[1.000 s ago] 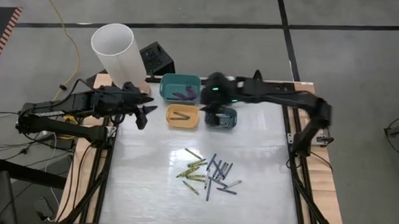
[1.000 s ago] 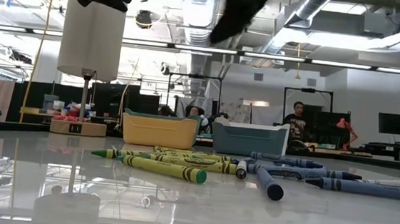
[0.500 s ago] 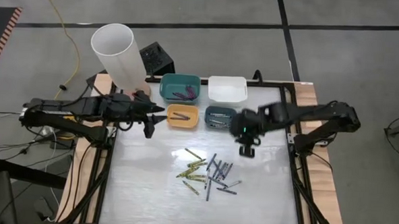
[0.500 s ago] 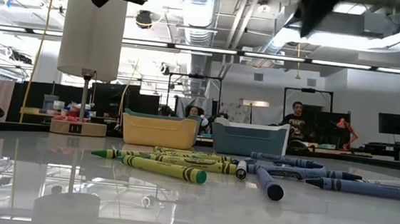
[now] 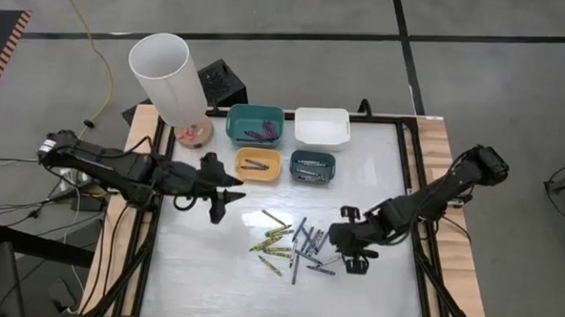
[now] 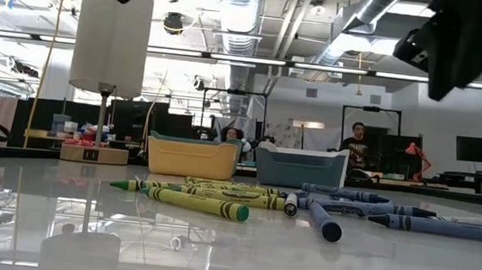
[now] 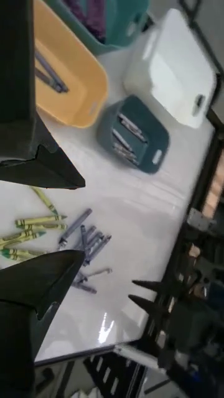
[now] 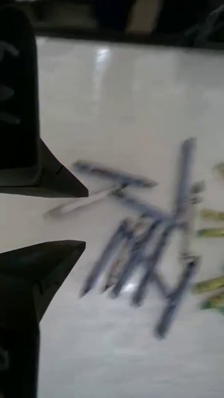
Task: Sort crayons
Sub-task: Put the black crayon into the blue bin
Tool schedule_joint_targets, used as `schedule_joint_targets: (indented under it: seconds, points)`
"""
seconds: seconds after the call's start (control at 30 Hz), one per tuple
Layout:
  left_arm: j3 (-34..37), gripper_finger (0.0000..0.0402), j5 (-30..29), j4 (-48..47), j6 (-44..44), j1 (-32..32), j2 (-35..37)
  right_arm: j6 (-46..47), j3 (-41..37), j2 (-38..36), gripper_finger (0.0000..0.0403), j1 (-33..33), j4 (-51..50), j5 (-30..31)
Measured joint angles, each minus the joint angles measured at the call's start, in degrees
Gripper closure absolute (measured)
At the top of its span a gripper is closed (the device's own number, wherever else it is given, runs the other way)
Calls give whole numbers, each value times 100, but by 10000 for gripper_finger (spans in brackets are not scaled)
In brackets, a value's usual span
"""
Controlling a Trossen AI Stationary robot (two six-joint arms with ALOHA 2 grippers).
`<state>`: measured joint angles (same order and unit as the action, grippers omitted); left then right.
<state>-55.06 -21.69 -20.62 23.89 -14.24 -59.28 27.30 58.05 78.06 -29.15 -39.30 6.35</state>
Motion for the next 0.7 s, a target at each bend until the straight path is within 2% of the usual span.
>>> schedule_joint_targets:
  seconds: [0.2,0.33,0.7]
  points:
    - [0,242,-285,135,-612,-539,259,460,-154,174,287,-137,794,290]
    - [0,242,-191,-111,-648,-748,411,436,-153,578,287,-190,1078,278]
    - [0,242,-289,-188,-827,-1297,725,715,-154,1478,287,-434,1048,113]
